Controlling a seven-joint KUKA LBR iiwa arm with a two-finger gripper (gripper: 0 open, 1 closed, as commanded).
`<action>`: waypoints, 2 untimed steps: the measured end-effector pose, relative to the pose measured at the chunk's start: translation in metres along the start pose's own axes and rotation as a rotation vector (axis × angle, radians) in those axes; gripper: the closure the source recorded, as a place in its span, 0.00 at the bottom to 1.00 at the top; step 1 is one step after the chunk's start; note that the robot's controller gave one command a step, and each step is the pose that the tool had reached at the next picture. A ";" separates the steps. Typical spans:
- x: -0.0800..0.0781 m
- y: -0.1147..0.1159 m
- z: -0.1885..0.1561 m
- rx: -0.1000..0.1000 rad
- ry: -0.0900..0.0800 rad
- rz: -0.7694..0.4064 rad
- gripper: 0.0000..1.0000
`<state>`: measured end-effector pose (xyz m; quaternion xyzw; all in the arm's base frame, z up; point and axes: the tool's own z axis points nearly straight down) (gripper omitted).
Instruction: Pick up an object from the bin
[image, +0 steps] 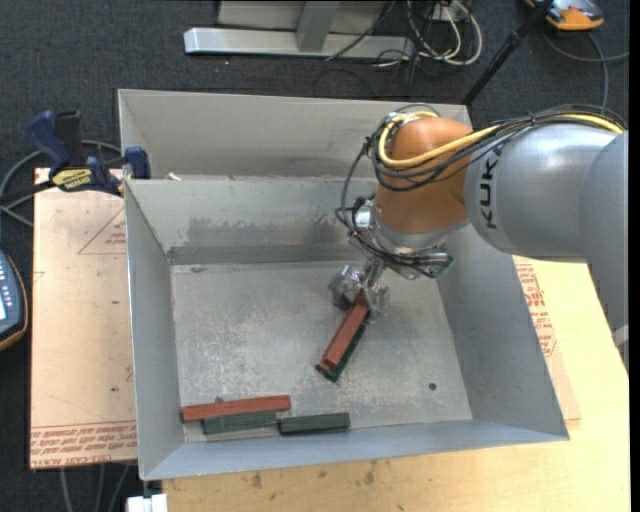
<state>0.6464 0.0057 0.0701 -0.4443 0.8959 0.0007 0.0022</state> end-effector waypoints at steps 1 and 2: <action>-0.001 0.000 -0.015 0.001 -0.001 0.003 1.00; -0.004 -0.002 -0.075 0.006 -0.003 0.005 1.00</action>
Offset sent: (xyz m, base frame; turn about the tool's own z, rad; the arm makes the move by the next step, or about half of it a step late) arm 0.0000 0.0001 0.0139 0.0000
